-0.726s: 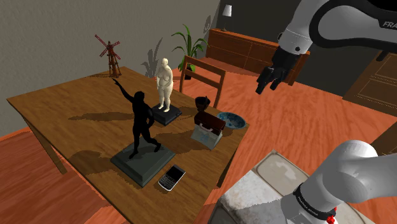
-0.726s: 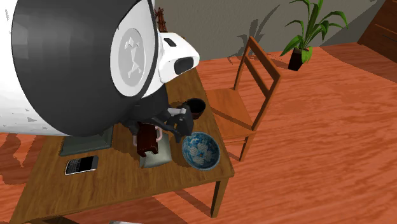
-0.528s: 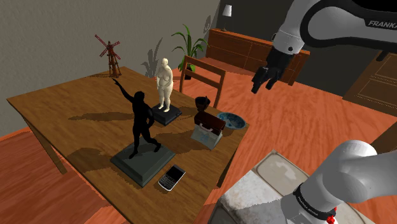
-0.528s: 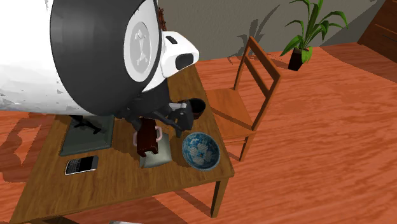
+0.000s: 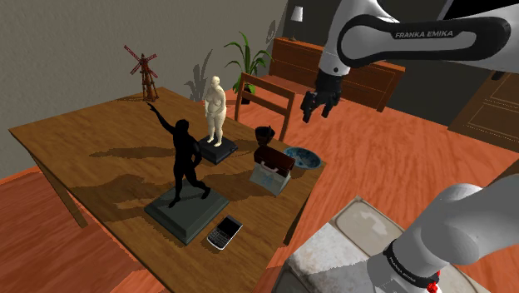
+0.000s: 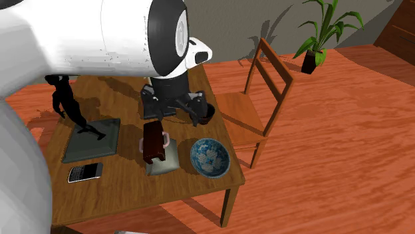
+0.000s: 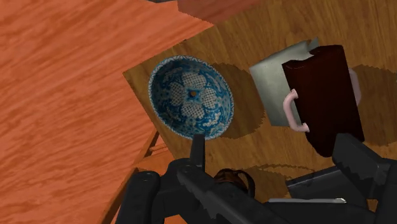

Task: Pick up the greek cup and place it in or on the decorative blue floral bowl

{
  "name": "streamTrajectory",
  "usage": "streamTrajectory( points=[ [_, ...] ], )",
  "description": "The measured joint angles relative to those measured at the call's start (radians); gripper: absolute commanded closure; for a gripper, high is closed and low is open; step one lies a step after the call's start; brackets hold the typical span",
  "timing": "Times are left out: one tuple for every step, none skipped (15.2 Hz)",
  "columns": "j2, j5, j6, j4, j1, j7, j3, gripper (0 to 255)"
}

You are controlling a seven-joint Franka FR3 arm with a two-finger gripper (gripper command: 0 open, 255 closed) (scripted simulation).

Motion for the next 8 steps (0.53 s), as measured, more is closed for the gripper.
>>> streamTrajectory(
  points=[
    [0.053,-0.005,0.008,0.036,-0.002,0.005,0.003,0],
    [0.098,-0.007,0.014,0.063,0.001,0.019,0.012,0],
    [0.146,-0.013,0.019,0.096,-0.003,0.017,0.010,0],
    [0.190,-0.018,0.020,0.129,-0.004,0.024,0.013,0],
    [0.229,-0.023,0.029,0.148,-0.004,0.030,0.016,0],
    [0.273,-0.028,0.024,0.187,-0.005,0.033,0.016,0],
    [0.313,-0.033,0.018,0.222,-0.006,0.035,0.016,0],
    [0.349,-0.039,0.029,0.237,-0.008,0.036,0.015,0]
  ],
)
